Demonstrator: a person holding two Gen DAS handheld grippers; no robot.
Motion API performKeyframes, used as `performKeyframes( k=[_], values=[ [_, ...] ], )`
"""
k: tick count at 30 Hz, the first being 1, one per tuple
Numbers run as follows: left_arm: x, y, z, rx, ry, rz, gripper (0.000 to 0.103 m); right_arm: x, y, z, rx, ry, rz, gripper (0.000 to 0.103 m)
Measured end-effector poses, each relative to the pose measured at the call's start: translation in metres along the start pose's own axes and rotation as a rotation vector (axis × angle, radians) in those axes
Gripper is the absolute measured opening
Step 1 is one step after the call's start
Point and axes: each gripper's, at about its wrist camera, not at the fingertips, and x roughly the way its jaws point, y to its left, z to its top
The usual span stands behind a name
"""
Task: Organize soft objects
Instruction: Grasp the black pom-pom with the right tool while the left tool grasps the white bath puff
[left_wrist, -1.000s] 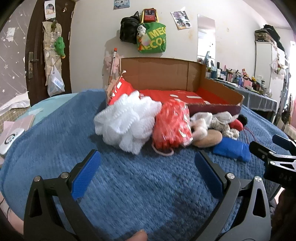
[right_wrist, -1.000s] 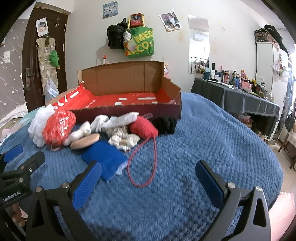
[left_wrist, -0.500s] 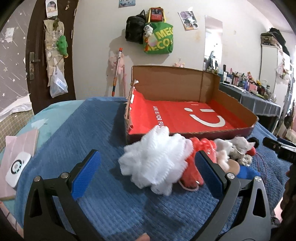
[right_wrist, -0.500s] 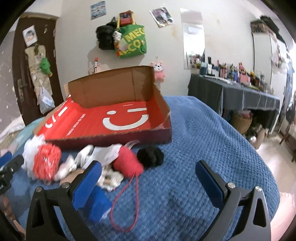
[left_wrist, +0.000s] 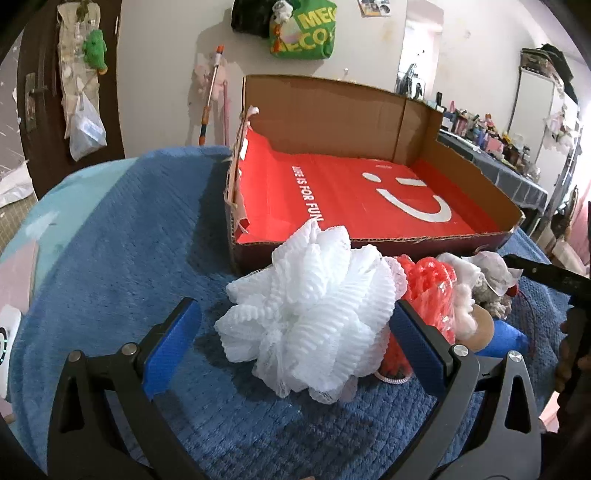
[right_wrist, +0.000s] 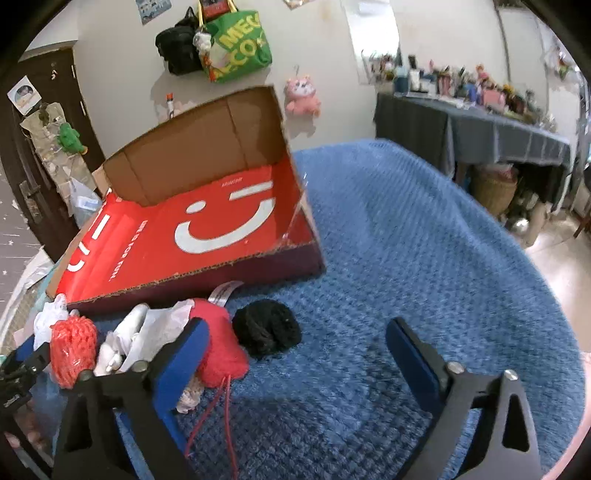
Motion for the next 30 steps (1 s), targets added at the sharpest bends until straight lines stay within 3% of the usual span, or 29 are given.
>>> performKeyframes(
  k=[2, 4, 6, 8, 10, 12, 17, 24, 30],
  values=[
    [0.003, -0.001, 0.002, 0.0, 0.008, -0.019, 0.097, 0.007, -0.004, 0.0, 0.023, 0.036, 0.046, 0.074],
    [0.007, -0.002, 0.003, 0.002, 0.02, -0.036, 0.091, 0.012, -0.008, 0.0, 0.047, 0.061, 0.087, 0.072],
    [0.011, -0.003, 0.003, -0.003, 0.032, -0.063, 0.078, 0.012, -0.01, 0.0, 0.059, 0.058, 0.107, 0.066],
    [0.012, -0.003, 0.004, -0.009, 0.028, -0.075, 0.073, 0.013, -0.01, 0.001, 0.052, 0.063, 0.127, 0.045],
    [0.01, -0.002, 0.004, -0.007, 0.019, -0.078, 0.067, 0.017, -0.006, 0.0, 0.045, 0.08, 0.16, 0.031],
    [0.006, -0.002, 0.005, -0.009, 0.009, -0.082, 0.059, 0.016, -0.003, -0.002, 0.03, 0.077, 0.169, 0.029],
    [-0.006, -0.003, 0.012, -0.008, -0.027, -0.094, 0.052, -0.008, 0.008, 0.002, -0.042, -0.014, 0.126, 0.029],
    [-0.022, -0.004, 0.02, -0.002, -0.077, -0.103, 0.049, -0.037, 0.028, 0.014, -0.117, -0.102, 0.121, 0.029],
    [-0.03, -0.005, 0.021, 0.008, -0.097, -0.1, 0.049, -0.042, 0.032, 0.013, -0.126, -0.114, 0.126, 0.029]
  ],
)
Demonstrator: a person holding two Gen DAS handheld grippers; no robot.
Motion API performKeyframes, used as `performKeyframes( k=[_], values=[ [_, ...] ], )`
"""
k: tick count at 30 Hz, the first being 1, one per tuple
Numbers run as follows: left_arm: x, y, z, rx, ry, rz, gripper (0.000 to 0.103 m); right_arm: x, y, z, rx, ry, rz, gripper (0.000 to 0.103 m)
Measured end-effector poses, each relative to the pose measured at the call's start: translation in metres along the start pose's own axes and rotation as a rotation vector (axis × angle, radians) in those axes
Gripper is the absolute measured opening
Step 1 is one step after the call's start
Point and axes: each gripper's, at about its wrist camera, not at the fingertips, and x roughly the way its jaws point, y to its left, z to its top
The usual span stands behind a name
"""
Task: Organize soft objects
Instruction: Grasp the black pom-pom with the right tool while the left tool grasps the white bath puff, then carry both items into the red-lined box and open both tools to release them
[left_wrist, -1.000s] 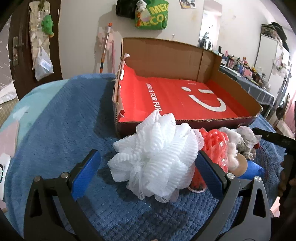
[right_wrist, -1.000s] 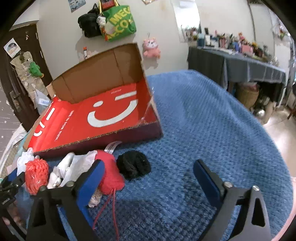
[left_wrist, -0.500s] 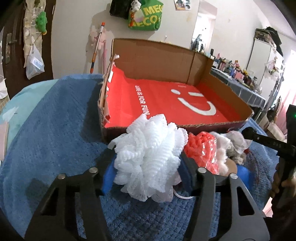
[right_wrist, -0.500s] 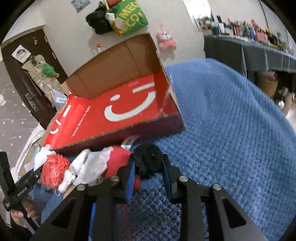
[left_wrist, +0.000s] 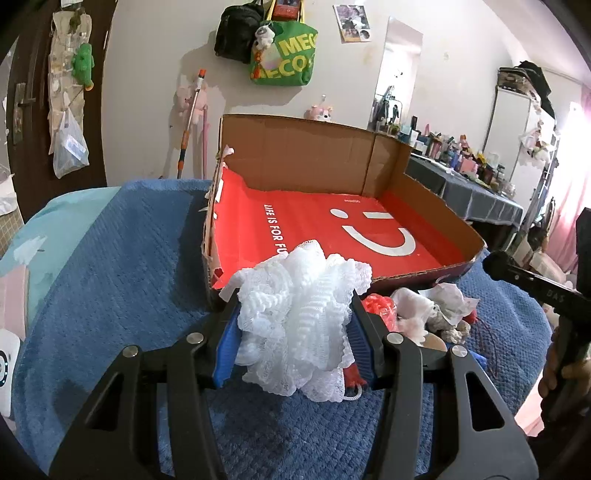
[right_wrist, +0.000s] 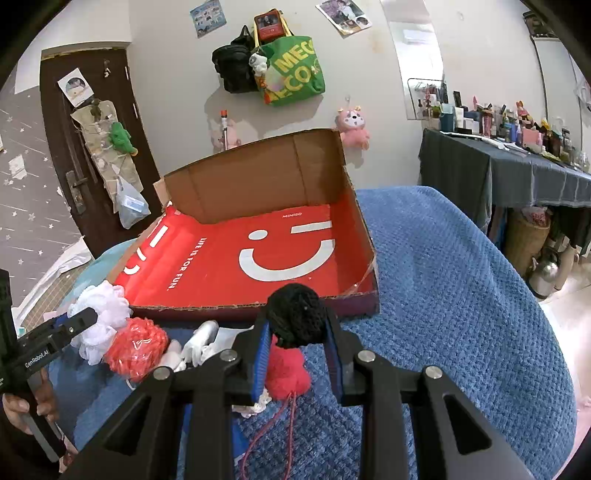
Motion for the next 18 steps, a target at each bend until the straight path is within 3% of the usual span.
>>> performKeyframes(
  k=[11, 18],
  values=[
    [-0.012, -0.007, 0.01, 0.026, -0.048, -0.005, 0.049, -0.002, 0.001, -0.003, -0.003, -0.002, 0.006, 0.029],
    [0.001, -0.011, 0.04, 0.057, -0.085, -0.019, 0.049, 0.001, 0.014, 0.02, -0.096, -0.034, -0.01, 0.03]
  ],
)
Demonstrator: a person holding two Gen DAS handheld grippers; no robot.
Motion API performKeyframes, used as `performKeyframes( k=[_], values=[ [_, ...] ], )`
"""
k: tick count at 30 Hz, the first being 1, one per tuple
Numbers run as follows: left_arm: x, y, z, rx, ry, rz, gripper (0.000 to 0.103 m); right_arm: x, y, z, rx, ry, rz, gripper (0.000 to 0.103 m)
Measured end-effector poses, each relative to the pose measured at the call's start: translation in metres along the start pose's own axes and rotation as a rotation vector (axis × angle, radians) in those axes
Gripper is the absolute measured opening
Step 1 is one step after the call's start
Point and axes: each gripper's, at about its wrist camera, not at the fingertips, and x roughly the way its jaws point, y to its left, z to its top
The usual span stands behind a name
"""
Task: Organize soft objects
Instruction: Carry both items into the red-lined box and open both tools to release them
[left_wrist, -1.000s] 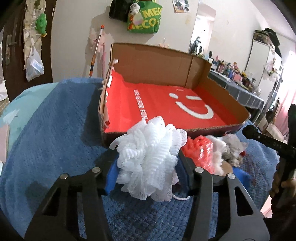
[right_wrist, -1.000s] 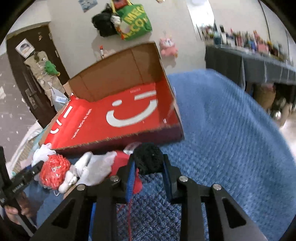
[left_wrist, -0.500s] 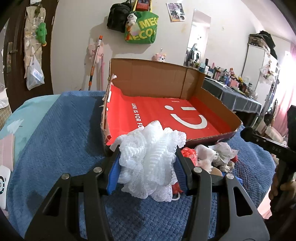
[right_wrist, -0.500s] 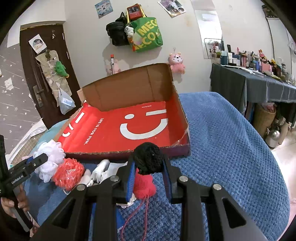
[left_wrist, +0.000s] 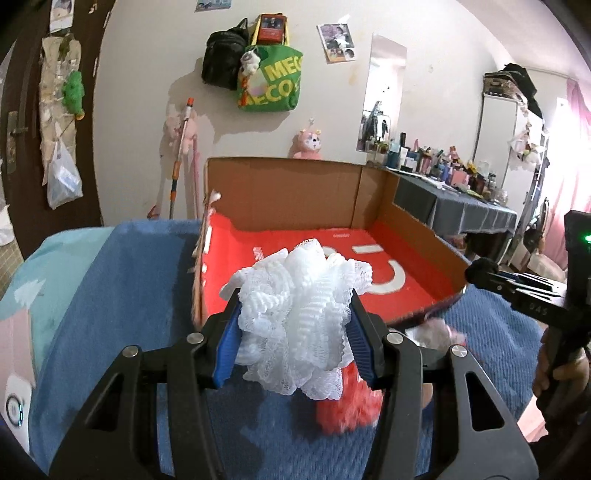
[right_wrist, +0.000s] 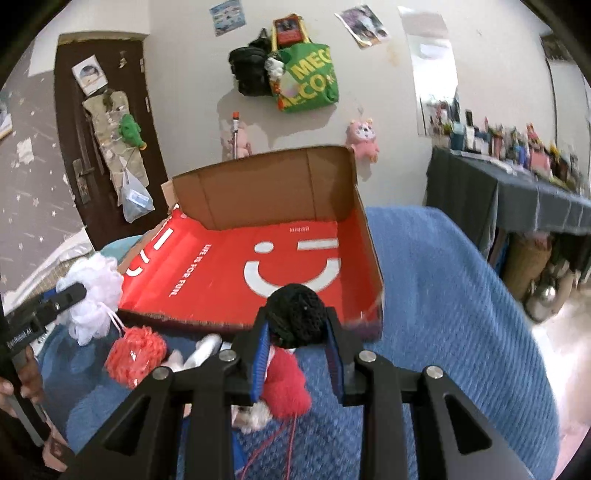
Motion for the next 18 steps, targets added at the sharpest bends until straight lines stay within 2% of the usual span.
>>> performKeyframes(
  k=[7, 18],
  values=[
    [0.052, -0.004, 0.023, 0.044, 0.054, -0.001, 0.049, 0.043, 0.005, 0.027, -0.075, 0.057, -0.036, 0.03],
    [0.115, 0.005, 0.025, 0.068, 0.186, 0.0, 0.049, 0.112, 0.011, 0.032, -0.188, 0.252, -0.109, 0.03]
  ],
)
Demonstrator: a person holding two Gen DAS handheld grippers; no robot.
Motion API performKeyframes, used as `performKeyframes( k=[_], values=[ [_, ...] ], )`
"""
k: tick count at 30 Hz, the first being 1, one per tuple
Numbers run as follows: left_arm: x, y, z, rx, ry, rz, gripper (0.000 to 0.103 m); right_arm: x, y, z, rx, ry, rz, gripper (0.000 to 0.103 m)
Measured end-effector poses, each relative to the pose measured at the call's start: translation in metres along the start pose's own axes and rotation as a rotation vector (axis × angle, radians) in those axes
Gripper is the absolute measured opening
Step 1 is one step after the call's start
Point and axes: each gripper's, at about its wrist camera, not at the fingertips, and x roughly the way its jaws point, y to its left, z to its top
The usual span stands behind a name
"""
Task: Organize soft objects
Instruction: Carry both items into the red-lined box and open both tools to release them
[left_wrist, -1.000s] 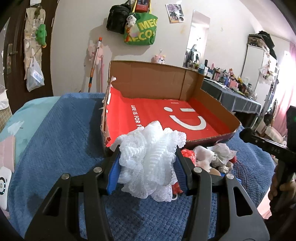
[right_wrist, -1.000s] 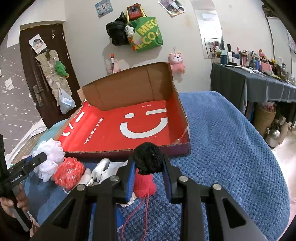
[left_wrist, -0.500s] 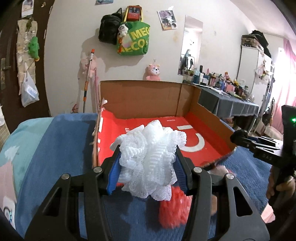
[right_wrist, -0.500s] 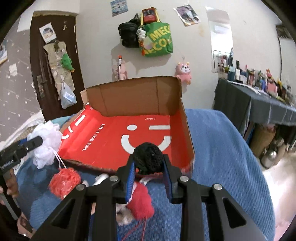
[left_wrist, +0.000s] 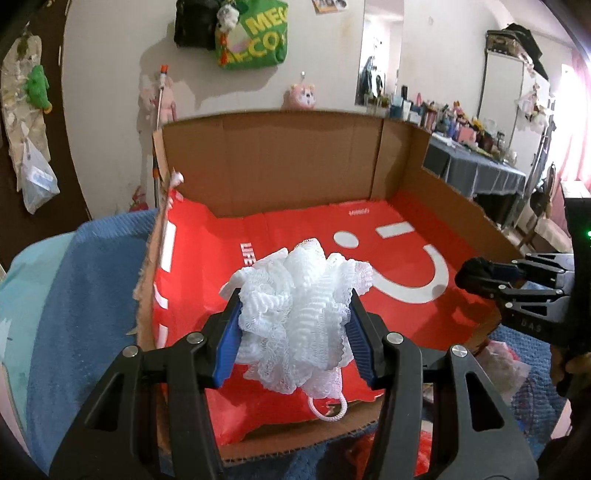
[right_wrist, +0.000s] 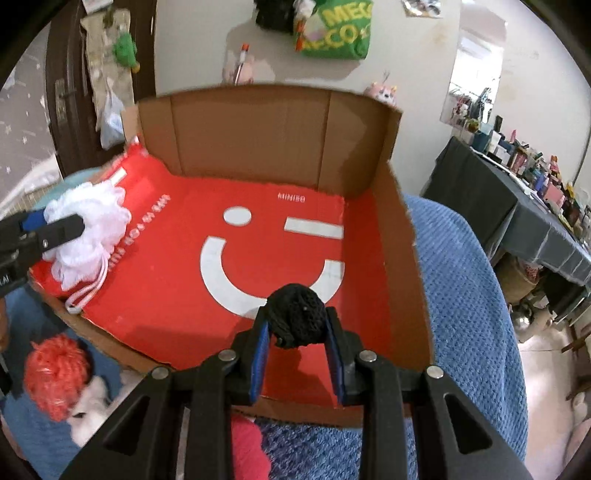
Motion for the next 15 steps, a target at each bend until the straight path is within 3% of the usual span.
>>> performKeyframes(
  k=[15],
  values=[
    [0.022, -0.004, -0.001, 0.055, 0.059, 0.029, 0.054, 0.028, 0.0, 0.007, -0.027, 0.111, -0.021, 0.03]
  ],
)
